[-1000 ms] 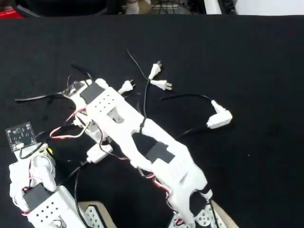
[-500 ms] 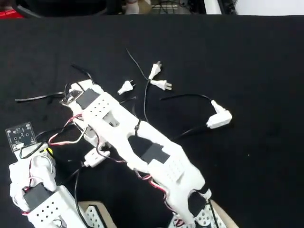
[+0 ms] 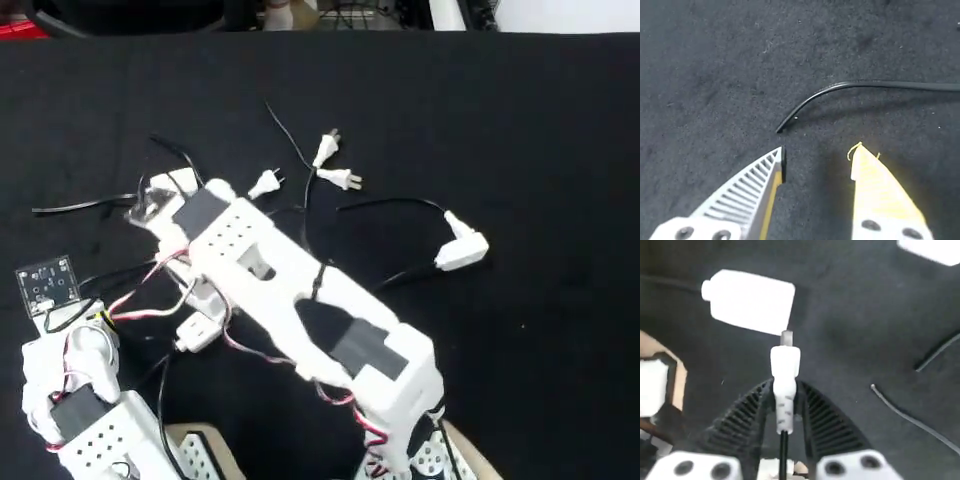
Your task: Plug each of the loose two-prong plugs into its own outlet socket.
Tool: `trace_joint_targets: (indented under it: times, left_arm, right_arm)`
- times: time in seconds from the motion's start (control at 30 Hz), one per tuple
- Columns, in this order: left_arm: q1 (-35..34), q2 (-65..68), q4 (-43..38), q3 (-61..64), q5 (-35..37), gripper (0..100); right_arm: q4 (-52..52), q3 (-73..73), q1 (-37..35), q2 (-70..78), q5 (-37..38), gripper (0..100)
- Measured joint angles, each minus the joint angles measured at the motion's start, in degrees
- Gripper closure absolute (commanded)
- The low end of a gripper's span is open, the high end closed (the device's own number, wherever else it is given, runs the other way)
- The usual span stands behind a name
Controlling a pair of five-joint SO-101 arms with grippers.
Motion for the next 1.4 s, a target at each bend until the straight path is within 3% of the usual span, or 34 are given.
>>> trace_joint_targets:
  times: [0.33,1.0,1.4]
  left_arm:
    - [0.00,0.00,0.00,0.00,0.00,78]
    - [0.00,0.00,0.00,0.00,0.00,78]
    - [0.00,0.00,0.00,0.00,0.00,78]
  right_arm:
    - [0.00,-0.09,-6.33,5.98,0.09,98.6]
    - [0.00,-4.31,-3.69,3.69,5.10,98.7]
    - [0.00,-12.22,-0.26,12.22,6.15,98.7]
